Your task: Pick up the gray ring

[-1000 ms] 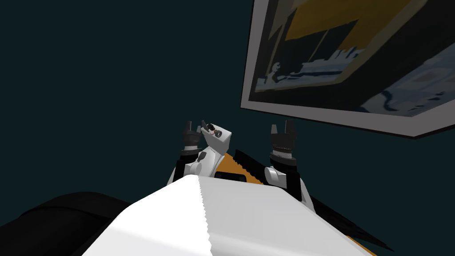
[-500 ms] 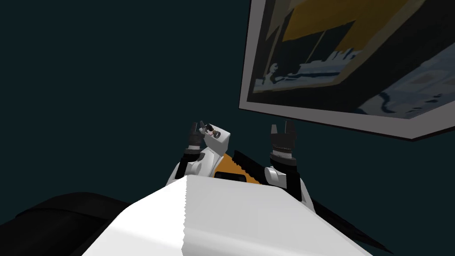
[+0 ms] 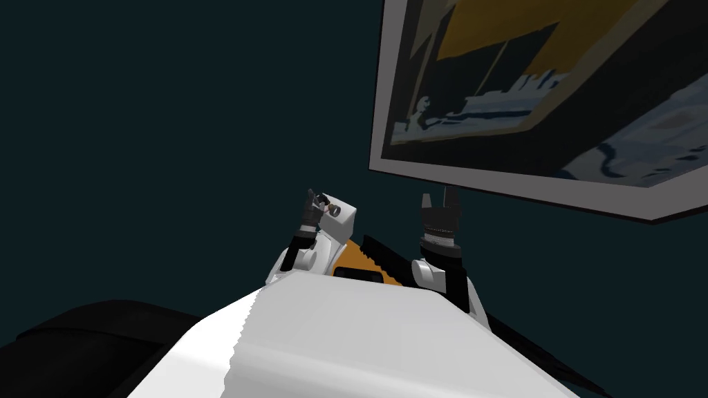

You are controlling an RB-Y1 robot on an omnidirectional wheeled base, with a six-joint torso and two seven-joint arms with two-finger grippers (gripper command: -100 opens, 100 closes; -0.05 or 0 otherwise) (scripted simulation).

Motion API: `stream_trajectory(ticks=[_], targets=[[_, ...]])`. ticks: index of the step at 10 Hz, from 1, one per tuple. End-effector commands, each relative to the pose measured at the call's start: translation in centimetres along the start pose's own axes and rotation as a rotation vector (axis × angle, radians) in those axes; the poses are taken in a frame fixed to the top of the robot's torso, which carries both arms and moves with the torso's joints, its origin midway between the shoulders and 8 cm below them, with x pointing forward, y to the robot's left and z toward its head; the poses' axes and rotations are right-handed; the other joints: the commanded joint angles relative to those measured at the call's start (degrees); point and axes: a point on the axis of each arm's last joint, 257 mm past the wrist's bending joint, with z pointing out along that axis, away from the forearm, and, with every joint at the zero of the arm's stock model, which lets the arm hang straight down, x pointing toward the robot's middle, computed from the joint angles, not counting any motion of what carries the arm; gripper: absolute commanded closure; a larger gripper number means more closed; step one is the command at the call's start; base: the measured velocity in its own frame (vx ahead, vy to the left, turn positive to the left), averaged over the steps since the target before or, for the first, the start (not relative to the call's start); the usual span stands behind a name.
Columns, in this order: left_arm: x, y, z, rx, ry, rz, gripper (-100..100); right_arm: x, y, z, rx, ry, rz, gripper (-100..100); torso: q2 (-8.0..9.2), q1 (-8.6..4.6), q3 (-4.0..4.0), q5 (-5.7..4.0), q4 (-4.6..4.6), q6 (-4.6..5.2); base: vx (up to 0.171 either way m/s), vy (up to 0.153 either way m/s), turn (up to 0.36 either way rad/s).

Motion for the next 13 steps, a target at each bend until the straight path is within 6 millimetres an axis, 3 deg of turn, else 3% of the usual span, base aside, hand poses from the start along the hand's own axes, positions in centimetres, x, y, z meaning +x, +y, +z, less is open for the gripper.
stream_trajectory(ticks=[1, 2, 8, 12, 13], targets=[[0.0, 1.3, 0.3, -0.026, 0.004, -0.004, -100, 0.0, 0.0, 0.0, 0.0, 0.0, 0.0, 0, 0.0, 0.0, 0.0, 0.0, 0.0, 0.0, 0.032, -0.023, -0.012], [0.1, 3.0, 0.4, -0.059, 0.007, -0.008, -100, 0.0, 0.0, 0.0, 0.0, 0.0, 0.0, 0, 0.01, -0.01, 0.01, 0.0, 0.0, 0.0, 0.041, -0.021, -0.025], [0.2, 8.2, -0.1, -0.165, 0.008, -0.013, -100, 0.0, 0.0, 0.0, 0.0, 0.0, 0.0, 0, 0.1, 0.07, 0.06, 0.01, 0.03, 0.0, 0.019, -0.012, -0.022], [0.2, 12.6, -1.4, -0.258, 0.004, -0.01, -100, 0.0, 0.0, 0.0, 0.0, 0.0, 0.0, 0, 0.14, 0.12, 0.08, 0.02, 0.03, -0.01, 0.008, 0.011, -0.048], [0.2, 12.6, -1.4, -0.258, 0.004, -0.01, -100, 0.0, 0.0, 0.0, 0.0, 0.0, 0.0, 0, 0.13, 0.15, 0.08, 0.03, 0.03, -0.01, 0.009, 0.018, -0.024]])
